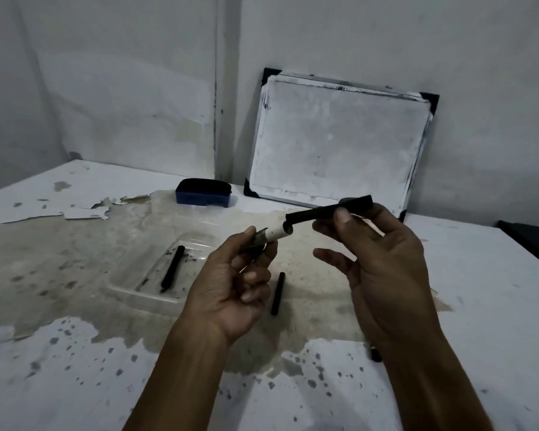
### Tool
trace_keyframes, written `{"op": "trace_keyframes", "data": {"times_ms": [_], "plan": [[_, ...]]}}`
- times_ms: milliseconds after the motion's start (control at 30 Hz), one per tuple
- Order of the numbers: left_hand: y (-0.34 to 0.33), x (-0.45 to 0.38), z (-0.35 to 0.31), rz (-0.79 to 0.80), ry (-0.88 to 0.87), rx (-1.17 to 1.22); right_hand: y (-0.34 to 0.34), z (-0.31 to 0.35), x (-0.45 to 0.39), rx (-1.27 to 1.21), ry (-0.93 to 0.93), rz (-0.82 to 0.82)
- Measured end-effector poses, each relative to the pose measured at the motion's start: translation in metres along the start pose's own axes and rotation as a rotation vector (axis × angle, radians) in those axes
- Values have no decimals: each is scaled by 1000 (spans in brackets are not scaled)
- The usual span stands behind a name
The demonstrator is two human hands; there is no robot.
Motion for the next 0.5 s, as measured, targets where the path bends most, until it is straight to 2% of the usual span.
{"op": "trace_keyframes", "data": {"times_ms": [333, 400, 500], "plan": [[5, -4, 2, 26, 61, 74, 4, -20, 1, 53, -12, -12], [6, -5, 2, 10, 37, 43, 5, -17, 2, 126, 45, -31], [7, -6, -1, -41, -29, -25, 4, -7, 6, 330, 225, -61]]}}
Point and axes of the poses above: each hand's wrist, its own x-axis away from the middle knuckle, its own y-axis out of the back of the hand, z = x × y, the point moved 5 cm from there along -x, towards the middle knuckle, and after that the axes turned 6 degrees about -z, right-handed, at the moved point
